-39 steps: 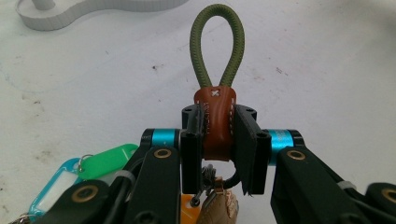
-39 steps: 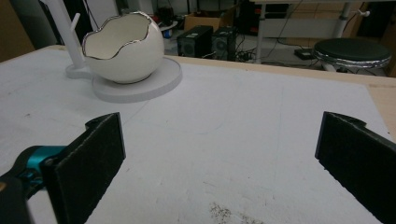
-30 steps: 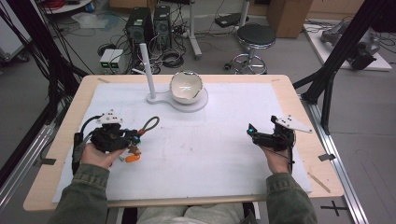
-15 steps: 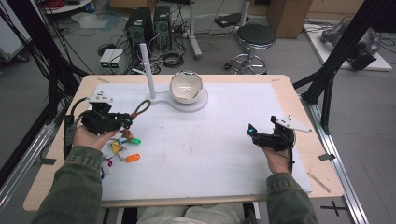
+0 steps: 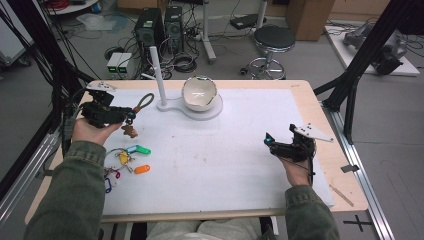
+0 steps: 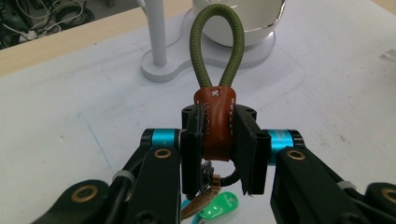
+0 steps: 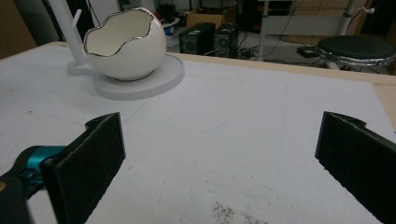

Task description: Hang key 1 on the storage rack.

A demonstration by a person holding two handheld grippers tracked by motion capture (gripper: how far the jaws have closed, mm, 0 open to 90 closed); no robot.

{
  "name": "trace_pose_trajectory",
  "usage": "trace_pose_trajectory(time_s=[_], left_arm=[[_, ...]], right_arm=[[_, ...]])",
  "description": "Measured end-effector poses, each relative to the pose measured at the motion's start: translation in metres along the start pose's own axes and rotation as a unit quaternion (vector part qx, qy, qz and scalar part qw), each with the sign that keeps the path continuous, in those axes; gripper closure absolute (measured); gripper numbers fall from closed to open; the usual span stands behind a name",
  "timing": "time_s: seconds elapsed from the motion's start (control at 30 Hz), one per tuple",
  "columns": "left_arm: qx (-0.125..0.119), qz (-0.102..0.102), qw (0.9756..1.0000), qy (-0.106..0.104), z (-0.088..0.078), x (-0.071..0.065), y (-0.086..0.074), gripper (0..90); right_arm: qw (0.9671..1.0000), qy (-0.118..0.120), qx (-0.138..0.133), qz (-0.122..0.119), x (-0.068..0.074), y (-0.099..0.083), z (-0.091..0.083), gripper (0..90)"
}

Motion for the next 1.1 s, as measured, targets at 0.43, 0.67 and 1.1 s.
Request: trace_pose_trajectory(time_s=[0.43,0.67,1.1], left_arm=[[0.003,-0.006,0.9998,0.016,0.004,0.018,0.028,73.2],[0.001,-0.017,0.9998,0.011,0.002,0.027,0.04,73.2],[-0.013,-0.061,0.9978,0.021,0.006,0.062,0.055,73.3]], right_arm=[[1.0,0.002,-0.001,0.003,0.0,0.0,0.0,0.5],[1.0,-0.002,0.0,0.001,0.0,0.0,-0.001,0.5],[1.0,-0.003,0.005,-0.005,0.0,-0.002,0.0,0.5]])
Point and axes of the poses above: each handheld gripper's, and its own axes: z roughly forward along the jaws, y roughly out of its top, x roughly to its left, the point moved 10 cm from there along z, roughly forward along the jaws, and after that the axes turned 2 degrees about x, right-handed, at the moved point
